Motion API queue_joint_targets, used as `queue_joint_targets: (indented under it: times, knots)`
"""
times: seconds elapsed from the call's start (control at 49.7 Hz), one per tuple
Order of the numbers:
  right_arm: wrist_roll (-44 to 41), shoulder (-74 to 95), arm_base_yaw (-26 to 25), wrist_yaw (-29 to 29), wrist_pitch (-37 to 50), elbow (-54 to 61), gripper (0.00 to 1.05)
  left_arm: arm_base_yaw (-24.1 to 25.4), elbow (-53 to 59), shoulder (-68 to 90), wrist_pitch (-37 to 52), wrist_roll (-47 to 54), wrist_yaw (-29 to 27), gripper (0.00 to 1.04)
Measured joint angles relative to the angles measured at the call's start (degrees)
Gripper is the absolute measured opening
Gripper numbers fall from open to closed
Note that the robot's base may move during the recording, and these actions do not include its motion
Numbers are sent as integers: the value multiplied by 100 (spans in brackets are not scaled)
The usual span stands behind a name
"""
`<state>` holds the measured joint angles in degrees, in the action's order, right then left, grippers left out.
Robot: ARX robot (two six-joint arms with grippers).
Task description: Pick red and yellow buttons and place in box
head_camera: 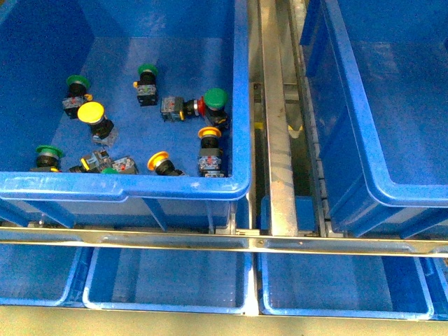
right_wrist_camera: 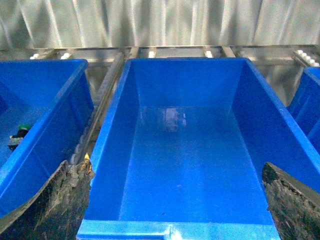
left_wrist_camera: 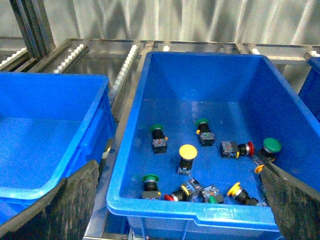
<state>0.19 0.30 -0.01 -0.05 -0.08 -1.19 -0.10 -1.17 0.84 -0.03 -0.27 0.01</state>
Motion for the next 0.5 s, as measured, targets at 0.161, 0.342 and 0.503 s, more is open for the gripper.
queue_joint_targets:
  times: [0.161, 0.342, 0.503]
  knots:
    - [0, -4, 0, 0, 0, 0, 99, 0, 0, 0, 0, 0, -2, 97]
    - [0, -4, 0, 0, 0, 0, 99, 0, 0, 0, 0, 0, -2, 97]
    - [0, -4, 0, 0, 0, 0, 99, 0, 0, 0, 0, 0, -2, 97]
